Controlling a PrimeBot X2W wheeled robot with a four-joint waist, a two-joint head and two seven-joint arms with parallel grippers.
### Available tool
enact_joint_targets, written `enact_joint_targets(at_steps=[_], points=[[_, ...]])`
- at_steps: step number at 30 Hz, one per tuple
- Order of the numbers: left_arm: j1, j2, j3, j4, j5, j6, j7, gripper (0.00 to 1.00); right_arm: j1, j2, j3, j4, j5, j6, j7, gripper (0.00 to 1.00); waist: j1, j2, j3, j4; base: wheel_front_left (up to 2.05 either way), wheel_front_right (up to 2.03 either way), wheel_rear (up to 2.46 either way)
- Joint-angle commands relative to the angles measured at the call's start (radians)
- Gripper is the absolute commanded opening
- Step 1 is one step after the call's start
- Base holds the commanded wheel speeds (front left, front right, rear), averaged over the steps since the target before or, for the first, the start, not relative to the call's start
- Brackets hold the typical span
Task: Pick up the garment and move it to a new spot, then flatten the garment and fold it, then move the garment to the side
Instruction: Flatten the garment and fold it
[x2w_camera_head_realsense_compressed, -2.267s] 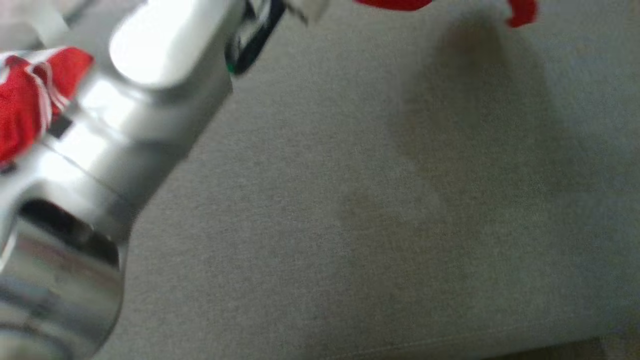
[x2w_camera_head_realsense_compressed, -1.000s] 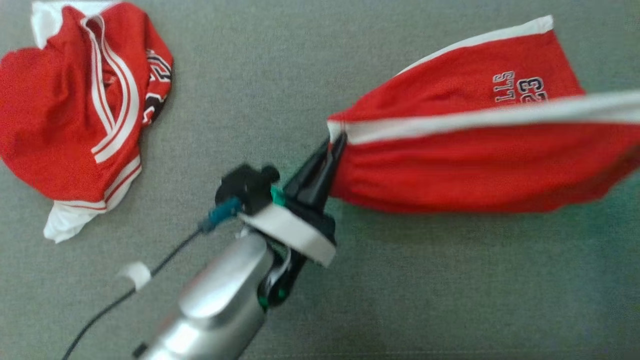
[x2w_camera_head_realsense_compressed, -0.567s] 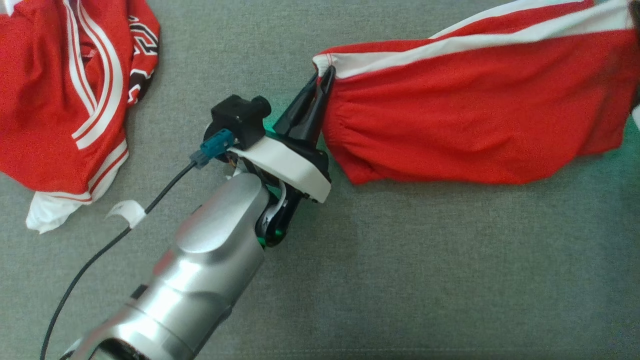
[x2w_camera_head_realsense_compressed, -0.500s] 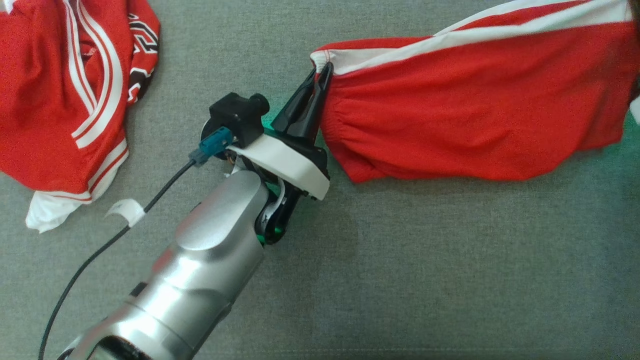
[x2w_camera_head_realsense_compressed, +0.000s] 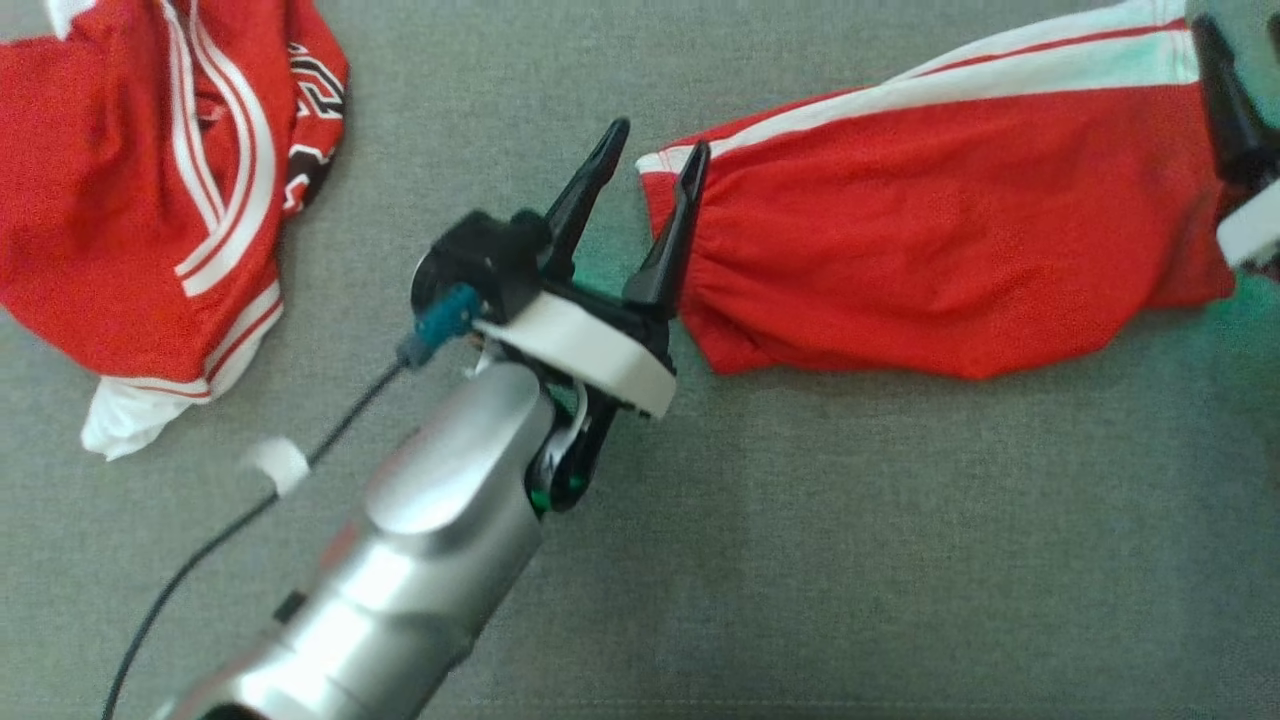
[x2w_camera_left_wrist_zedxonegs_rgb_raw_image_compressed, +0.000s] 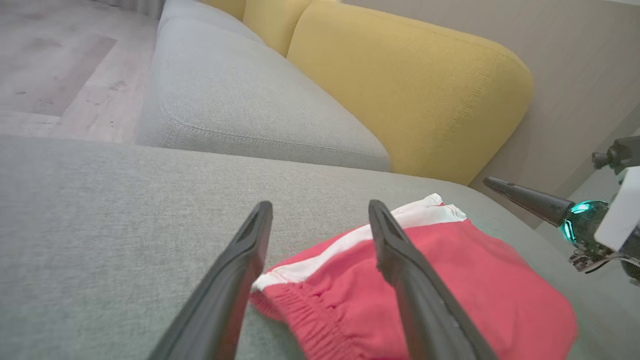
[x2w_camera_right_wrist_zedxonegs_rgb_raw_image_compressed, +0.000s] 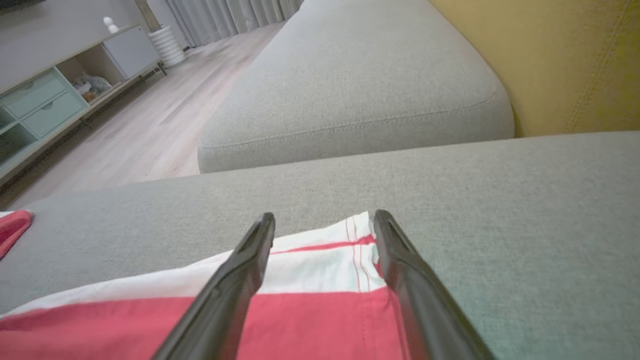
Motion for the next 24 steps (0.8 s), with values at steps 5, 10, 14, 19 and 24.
enact_joint_targets(at_steps=[5, 10, 14, 19, 24], points=[[0.121, 0.014, 0.107, -0.132, 0.22, 0.107, -0.009, 1.0, 0.1, -0.045, 0.043, 0.054, 0.012, 0.007, 0.002, 1.0, 0.0, 0.0, -0.059, 0.029, 0.0, 0.0, 0.0], [0.314, 0.026, 0.199, -0.315, 0.421, 0.198, -0.009, 1.0, 0.12, -0.033, 0.044, 0.208, 0.005, 0.007, 0.049, 1.0, 0.0, 0.0, -0.094, 0.082, 0.0, 0.0, 0.0], [0.404, 0.024, 0.229, -0.388, 0.474, 0.215, -0.009, 1.0, 0.125, -0.012, 0.036, 0.276, 0.022, 0.007, 0.08, 1.0, 0.0, 0.0, -0.108, 0.108, 0.0, 0.0, 0.0], [0.483, 0.02, 0.257, -0.439, 0.519, 0.206, -0.009, 1.0, 0.136, -0.001, 0.032, 0.302, 0.059, 0.007, 0.08, 0.0, 0.0, 0.0, -0.138, 0.133, 0.0, 0.0, 0.0], [0.511, 0.018, 0.281, -0.455, 0.559, 0.198, -0.009, 1.0, 0.153, -0.05, 0.042, 0.315, 0.055, 0.007, 0.046, 0.0, 0.0, 0.0, -0.184, 0.121, 0.0, 0.0, 0.0]])
